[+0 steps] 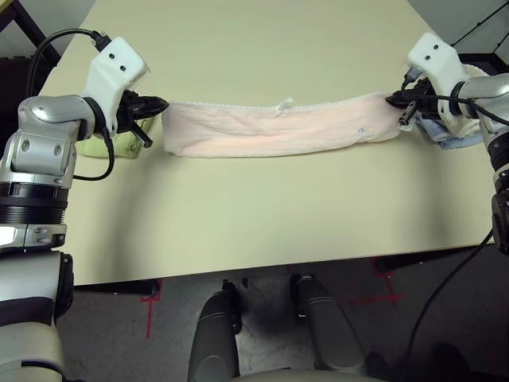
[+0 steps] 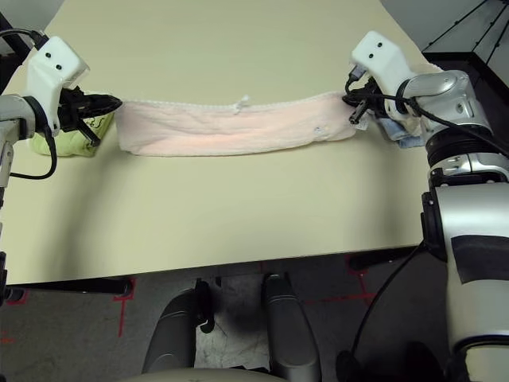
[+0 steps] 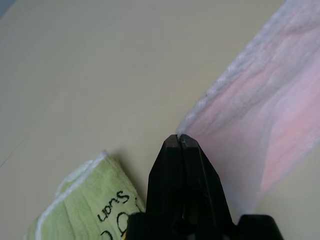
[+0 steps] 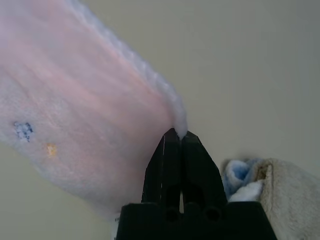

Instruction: Fold the towel and set it aside.

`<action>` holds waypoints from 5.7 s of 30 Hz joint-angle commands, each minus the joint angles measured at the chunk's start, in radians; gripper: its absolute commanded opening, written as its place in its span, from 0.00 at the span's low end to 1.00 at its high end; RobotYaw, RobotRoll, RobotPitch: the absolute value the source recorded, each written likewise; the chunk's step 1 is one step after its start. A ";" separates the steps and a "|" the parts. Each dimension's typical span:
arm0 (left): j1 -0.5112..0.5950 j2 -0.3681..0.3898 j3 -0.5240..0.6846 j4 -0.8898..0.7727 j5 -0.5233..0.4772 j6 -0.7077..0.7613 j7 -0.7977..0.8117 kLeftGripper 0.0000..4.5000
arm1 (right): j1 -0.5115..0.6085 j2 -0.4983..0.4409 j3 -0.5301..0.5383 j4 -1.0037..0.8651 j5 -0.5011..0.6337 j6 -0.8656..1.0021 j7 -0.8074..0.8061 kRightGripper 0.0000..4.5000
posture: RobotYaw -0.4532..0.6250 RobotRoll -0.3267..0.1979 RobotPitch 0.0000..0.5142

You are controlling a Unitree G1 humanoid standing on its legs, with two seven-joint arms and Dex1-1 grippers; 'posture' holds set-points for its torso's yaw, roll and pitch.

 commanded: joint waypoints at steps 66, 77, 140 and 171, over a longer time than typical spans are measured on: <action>0.358 -0.231 0.082 -0.301 -0.012 0.132 0.295 1.00 | 0.231 0.118 -0.060 -0.272 0.088 0.087 -0.096 1.00 | 0.29 0.62 0.44; 0.370 -0.223 0.063 -0.281 -0.014 0.158 0.271 1.00 | 0.223 0.114 -0.063 -0.275 0.086 0.079 -0.117 1.00 | 0.29 0.62 0.44; 0.413 -0.190 0.176 -0.450 -0.102 0.251 0.329 1.00 | 0.571 0.232 -0.545 -0.990 0.620 1.107 -0.519 1.00 | 0.25 0.62 0.48; 0.454 -0.158 0.178 -0.465 -0.090 0.251 0.326 1.00 | 0.491 0.320 -0.533 -0.701 0.611 0.889 -0.647 0.16 | 0.28 0.62 0.49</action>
